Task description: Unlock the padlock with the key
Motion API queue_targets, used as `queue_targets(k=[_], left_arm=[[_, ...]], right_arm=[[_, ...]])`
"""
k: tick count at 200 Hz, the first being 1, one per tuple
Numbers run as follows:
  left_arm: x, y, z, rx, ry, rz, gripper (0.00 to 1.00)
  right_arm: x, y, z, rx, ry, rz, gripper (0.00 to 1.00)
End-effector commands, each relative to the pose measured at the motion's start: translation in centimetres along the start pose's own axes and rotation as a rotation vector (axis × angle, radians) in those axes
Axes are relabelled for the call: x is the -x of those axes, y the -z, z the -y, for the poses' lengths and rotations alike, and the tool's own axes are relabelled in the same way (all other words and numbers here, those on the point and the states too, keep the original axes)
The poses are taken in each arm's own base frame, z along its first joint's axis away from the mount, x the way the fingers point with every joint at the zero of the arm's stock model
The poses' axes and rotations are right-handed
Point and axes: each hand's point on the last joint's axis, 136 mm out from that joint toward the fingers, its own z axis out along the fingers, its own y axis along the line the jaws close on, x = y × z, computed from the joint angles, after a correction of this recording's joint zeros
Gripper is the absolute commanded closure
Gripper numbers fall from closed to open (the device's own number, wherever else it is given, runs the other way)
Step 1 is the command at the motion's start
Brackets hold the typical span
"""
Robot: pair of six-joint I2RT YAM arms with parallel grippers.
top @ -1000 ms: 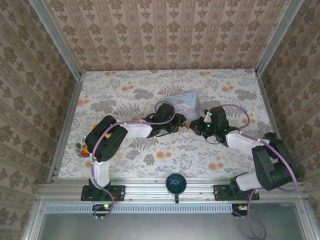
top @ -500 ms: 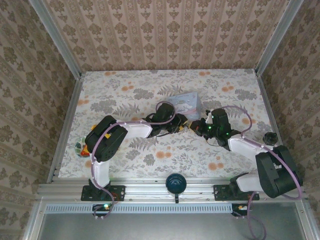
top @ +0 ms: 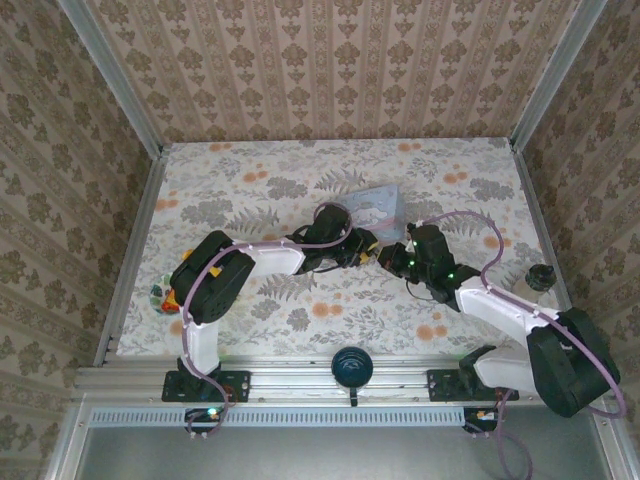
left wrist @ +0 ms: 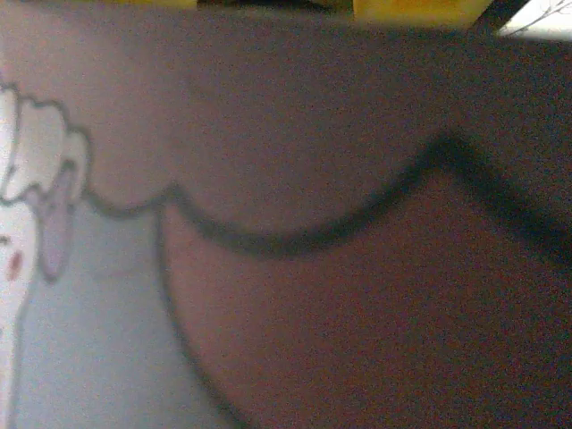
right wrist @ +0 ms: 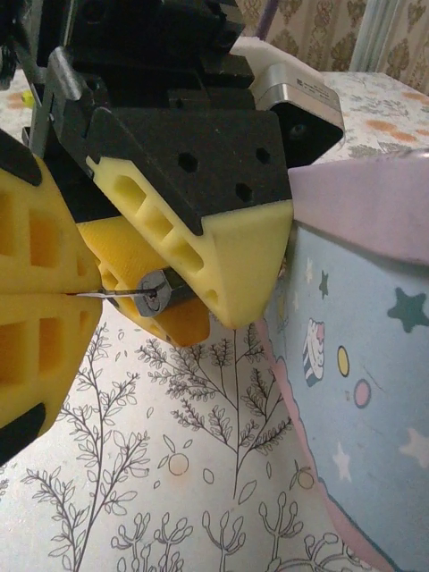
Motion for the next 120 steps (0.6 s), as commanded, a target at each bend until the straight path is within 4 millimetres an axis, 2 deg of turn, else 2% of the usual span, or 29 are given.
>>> queue_targets(k=[1, 47, 80, 120], left_arm=[[-4.3, -1.2, -5.3, 0.194, 0.127, -0.163, 0.78], [-4.7, -0.2, -5.2, 0.247, 0.106, -0.157, 0.78], [-4.9, 1.3, -4.5, 0.283, 0.053, -0.127, 0.78], [-4.5, 2.8, -4.2, 0.320, 0.018, -0.066, 0.77]], right_arm=[[1.1, 0.7, -3.1, 0.054, 0.027, 0.065, 1.00], [1.0, 0.4, -3.6, 0.063, 0.007, 0.119, 1.00], [1.1, -0.5, -3.7, 0.077, 0.007, 0.118, 1.00], [1.8, -2.0, -4.6, 0.172, -0.032, 0.078, 1.00]])
